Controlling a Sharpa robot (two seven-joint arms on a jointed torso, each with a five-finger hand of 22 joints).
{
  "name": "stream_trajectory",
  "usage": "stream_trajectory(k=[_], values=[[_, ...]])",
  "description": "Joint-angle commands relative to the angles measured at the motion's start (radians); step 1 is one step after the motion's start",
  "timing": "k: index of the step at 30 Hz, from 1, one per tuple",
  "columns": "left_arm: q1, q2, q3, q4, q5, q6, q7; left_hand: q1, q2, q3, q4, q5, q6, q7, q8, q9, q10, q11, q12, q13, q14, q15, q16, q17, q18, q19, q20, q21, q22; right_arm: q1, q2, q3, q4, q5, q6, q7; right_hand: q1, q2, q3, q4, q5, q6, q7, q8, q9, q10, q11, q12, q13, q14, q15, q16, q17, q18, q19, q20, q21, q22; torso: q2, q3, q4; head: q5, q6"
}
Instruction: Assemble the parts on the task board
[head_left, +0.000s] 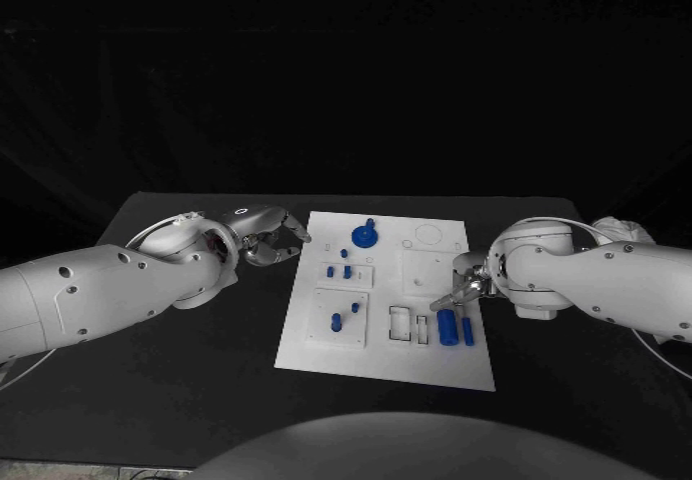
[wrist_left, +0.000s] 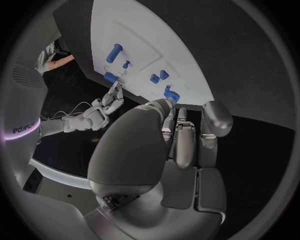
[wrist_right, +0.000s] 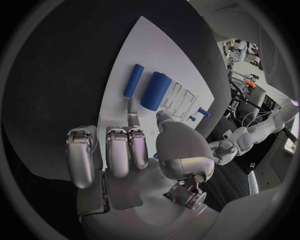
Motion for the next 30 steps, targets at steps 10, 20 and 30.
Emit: stream_trajectory(k=[10, 20, 30], values=[[0.0, 0.002, 0.001, 0.0, 0.004, 0.026, -0.014, -0.003, 0.005, 0.007, 0.0, 0.005, -0.001, 0.003, 0.003, 0.001, 0.008, 0.003, 0.004, 0.001, -0.002, 0.007, -0.001, -0.002, 0.014, -0.006, 0.0, -0.006, 0.13, -0.008, -0.003, 0.0, 0.004, 0.01, 0.009, -0.002, -0.002, -0.016, -0.013, -0.003, -0.032, -0.008, 0.006, -0.02, -0.013, 0.105, 0.009, 0.004, 0.262, 0.104, 0.011, 0.003, 0.263, -0.006, 0.106, 0.006, 0.004, 0.263, 0.001, 0.0, -0.0003, -0.003, 0.0], [-0.002, 0.003, 0.001, -0.001, 0.004, 0.035, -0.022, -0.003, 0.005, 0.008, 0.0, 0.005, -0.001, 0.003, 0.003, 0.001, 0.008, 0.004, 0.004, 0.001, -0.002, 0.008, -0.001, -0.004, 0.014, -0.007, 0.001, -0.007, 0.129, -0.012, -0.002, 0.0, 0.0, 0.026, -0.004, 0.0, 0.013, -0.018, -0.012, -0.015, -0.039, -0.034, 0.013, -0.031, -0.008, 0.105, 0.016, 0.004, 0.262, 0.104, 0.016, 0.003, 0.263, -0.006, 0.106, 0.01, 0.004, 0.263, 0.001, 0.0006, 0.0008, -0.003, 0.0], [-0.003, 0.004, 0.001, -0.002, 0.004, 0.044, -0.029, -0.003, 0.005, 0.008, 0.0, 0.005, -0.001, 0.004, 0.003, 0.001, 0.008, 0.004, 0.004, 0.0, -0.003, 0.008, -0.002, -0.006, 0.014, -0.007, 0.001, -0.009, 0.129, -0.022, 0.007, 0.0, -0.02, 0.071, -0.021, 0.003, 0.091, -0.012, 0.019, -0.091, 0.078, -0.082, 0.016, -0.003, 0.078, 0.105, 0.02, 0.004, 0.262, 0.104, 0.02, 0.003, 0.263, -0.006, 0.106, 0.015, 0.004, 0.263, 0.001, 0.0008, 0.0011, -0.003, 0.0]])
